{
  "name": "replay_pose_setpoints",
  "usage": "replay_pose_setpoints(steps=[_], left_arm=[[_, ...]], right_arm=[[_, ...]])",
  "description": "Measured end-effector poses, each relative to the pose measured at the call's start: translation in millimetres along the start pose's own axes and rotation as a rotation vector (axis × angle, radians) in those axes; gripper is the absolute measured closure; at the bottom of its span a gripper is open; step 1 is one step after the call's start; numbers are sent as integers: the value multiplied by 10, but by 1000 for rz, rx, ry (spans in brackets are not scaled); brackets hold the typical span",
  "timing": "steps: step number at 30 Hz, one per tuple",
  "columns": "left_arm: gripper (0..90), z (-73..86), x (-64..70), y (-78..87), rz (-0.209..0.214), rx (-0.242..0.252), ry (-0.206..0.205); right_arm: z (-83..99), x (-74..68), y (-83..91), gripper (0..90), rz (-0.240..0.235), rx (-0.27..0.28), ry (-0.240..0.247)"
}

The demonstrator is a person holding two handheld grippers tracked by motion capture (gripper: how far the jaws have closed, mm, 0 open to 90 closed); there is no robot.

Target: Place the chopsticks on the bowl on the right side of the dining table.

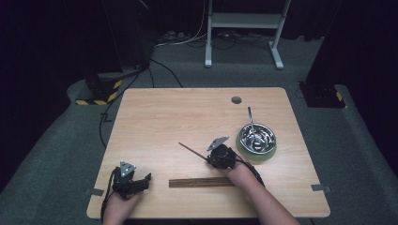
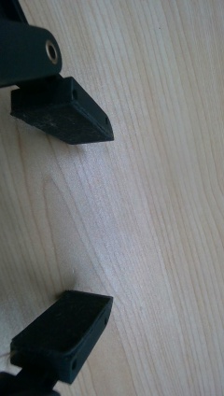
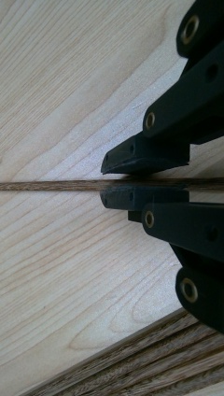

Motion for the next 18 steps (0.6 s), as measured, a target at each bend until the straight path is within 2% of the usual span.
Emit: replay_pose_setpoints(steps=[8, 10, 12, 16, 17, 18], left_arm=[[175, 0, -3, 2, 0, -3, -4], [174, 0, -1, 1, 0, -1, -2], [174, 0, 0, 0, 2, 0, -2], [174, 0, -2, 1, 0, -2, -3], [174, 0, -1, 1, 0, -1, -2], [175, -1, 1, -1, 2, 1, 0]], right_arm=[[4, 33, -2, 829, -7, -2, 4], [1, 33, -7, 830, -9, 1, -11], [-2, 58, -14, 830, -10, 4, 2], [-9, 67, -14, 835, -15, -2, -14], [-13, 81, -16, 837, -5, -1, 3], [-17, 72, -20, 837, -12, 3, 1]])
Point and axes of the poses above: each handheld gripper's, and its own axes: y roughly backward along the jaws, z roughly out of its underside, x roughly to its right, the point moved 4 cm from there along -y, roughly forward along the jaws, and after that the axes turned 6 degrees about y, right-handed, at the moved point
